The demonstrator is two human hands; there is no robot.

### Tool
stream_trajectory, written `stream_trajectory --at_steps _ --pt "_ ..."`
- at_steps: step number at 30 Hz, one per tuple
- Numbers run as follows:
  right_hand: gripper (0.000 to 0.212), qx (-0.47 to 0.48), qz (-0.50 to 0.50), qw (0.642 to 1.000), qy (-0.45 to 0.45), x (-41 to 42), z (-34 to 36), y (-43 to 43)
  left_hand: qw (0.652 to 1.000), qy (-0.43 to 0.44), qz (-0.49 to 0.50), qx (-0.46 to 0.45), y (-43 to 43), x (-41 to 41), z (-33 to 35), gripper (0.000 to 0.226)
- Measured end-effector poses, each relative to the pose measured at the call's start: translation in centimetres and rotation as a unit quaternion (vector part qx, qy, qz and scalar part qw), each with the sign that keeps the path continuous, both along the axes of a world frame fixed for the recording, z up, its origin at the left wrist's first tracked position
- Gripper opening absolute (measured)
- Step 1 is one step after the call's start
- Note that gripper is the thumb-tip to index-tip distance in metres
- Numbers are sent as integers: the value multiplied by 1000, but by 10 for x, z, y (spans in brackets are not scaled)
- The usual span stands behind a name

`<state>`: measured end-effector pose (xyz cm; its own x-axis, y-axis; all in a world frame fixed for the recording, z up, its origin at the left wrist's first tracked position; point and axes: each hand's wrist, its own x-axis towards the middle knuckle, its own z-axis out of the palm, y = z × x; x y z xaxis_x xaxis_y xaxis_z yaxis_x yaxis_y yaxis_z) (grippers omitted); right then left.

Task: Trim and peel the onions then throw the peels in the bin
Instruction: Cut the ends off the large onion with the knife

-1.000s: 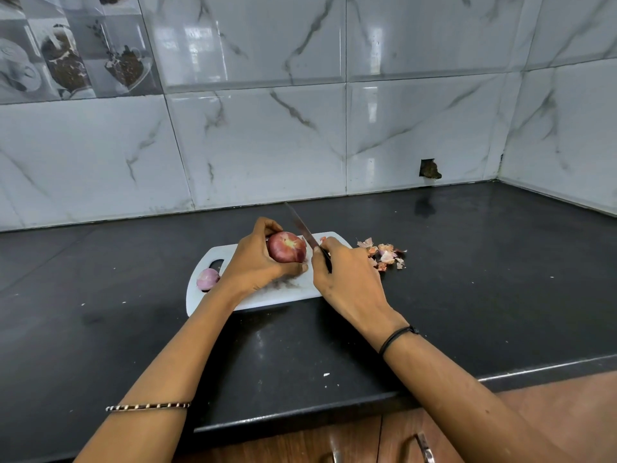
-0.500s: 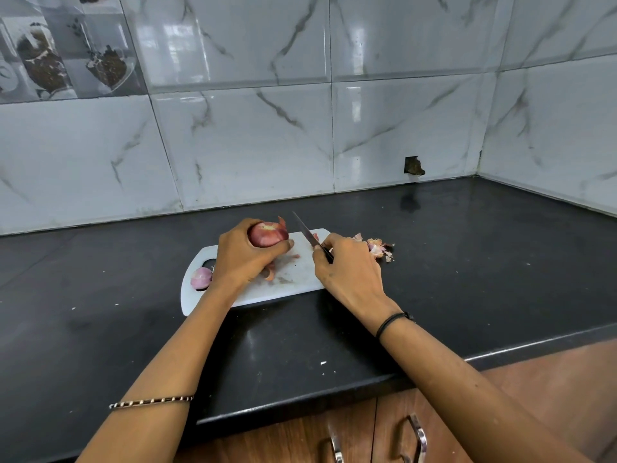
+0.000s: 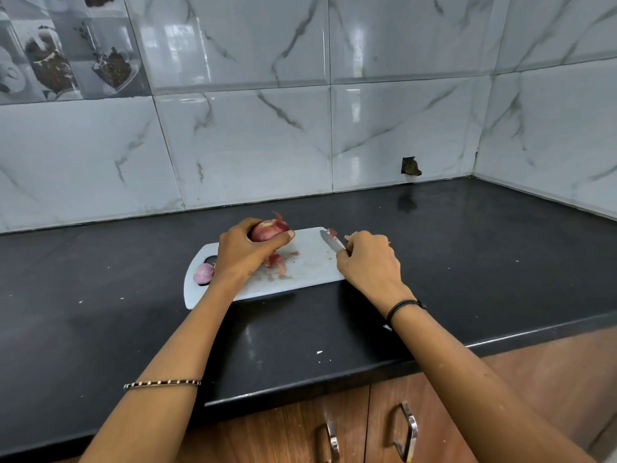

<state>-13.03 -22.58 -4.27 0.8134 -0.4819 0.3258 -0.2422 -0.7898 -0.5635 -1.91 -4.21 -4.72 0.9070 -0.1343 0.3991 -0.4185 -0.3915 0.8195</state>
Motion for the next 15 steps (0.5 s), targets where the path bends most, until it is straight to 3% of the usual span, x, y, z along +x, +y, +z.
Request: stream_trajectory --at_steps 3,8,15 --pt "21 14 -25 999 -15 -6 -1 -5 999 19 -4 -39 -3 -1 2 48" --pt "23 -19 31 998 -56 -12 0 11 994 36 2 -102 -7 4 5 50" --pt "22 -37 126 991 -1 -4 0 44 989 46 20 -136 -2 8 4 47"
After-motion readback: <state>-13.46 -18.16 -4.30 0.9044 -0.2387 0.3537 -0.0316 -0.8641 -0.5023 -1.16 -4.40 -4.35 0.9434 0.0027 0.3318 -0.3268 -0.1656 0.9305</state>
